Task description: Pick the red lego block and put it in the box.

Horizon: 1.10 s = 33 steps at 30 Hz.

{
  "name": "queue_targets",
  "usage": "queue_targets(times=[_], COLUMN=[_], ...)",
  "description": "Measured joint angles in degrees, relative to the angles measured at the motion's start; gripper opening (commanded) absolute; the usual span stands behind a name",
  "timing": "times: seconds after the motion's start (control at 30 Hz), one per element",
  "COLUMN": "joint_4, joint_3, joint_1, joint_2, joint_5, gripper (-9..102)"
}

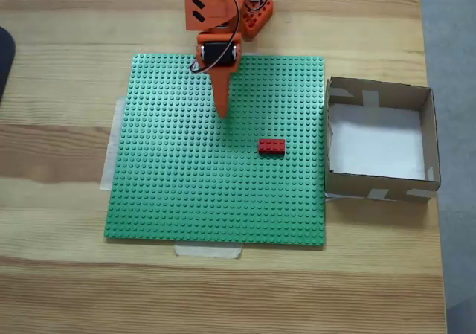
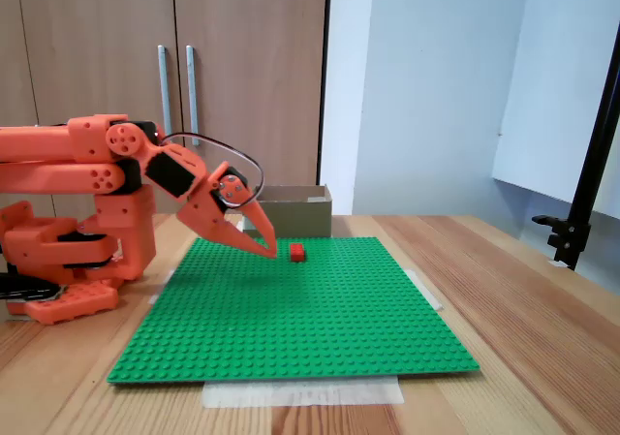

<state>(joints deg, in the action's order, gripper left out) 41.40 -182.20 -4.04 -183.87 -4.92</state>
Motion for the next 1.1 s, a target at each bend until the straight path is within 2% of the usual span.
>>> queue_targets(times=[0.2,0.4,1.1], joint_4=[1.5,3.1,22.5], joint_3=[3.2,10.3,57.5], joint_1=[0.6,0.5,-6.9], joint_2=[1.8,11.1,50.7], joint_5=[-0.1,1.7,12.1], gripper=[-1,-1,1])
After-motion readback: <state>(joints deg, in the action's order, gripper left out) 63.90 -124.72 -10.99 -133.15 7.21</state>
